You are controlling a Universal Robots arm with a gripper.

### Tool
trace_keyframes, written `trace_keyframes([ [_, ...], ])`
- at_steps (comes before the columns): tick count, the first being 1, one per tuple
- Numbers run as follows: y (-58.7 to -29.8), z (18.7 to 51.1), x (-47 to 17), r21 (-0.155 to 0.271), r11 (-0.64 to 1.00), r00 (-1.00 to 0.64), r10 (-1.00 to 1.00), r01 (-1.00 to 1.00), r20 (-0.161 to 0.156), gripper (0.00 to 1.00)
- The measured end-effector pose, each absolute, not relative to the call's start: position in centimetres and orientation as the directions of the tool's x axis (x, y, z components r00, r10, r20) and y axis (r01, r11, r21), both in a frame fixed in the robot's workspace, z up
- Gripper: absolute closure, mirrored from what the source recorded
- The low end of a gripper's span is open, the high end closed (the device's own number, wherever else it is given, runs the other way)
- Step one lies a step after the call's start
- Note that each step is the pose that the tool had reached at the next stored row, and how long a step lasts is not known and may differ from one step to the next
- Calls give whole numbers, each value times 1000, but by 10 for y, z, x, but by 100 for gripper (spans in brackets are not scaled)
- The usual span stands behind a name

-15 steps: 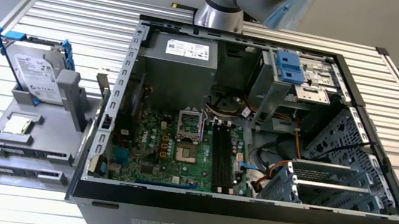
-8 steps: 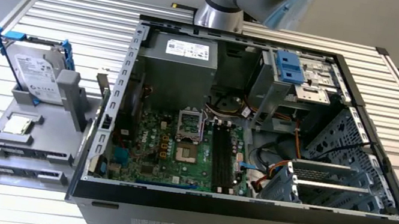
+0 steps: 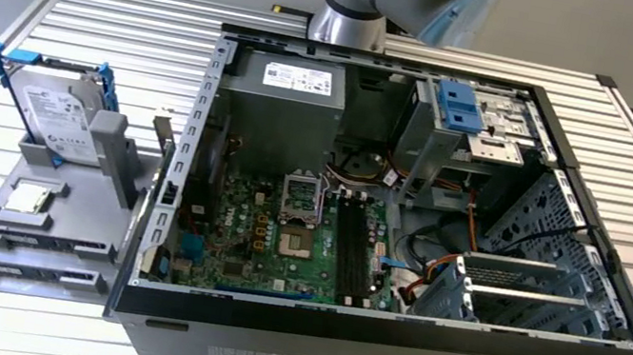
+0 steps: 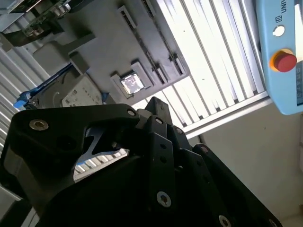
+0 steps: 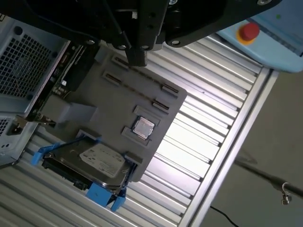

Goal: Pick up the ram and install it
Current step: 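Pick up the ram and move it above insertion slot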

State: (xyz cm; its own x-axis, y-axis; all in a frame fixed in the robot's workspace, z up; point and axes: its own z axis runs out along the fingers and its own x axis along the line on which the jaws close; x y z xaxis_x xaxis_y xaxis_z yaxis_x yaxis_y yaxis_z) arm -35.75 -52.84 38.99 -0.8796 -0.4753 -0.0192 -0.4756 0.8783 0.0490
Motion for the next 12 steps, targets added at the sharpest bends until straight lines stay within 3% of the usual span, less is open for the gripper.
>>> trace_keyframes([
  [12,-528,390,-357,49,764,-766,-643,-643,-19,100],
])
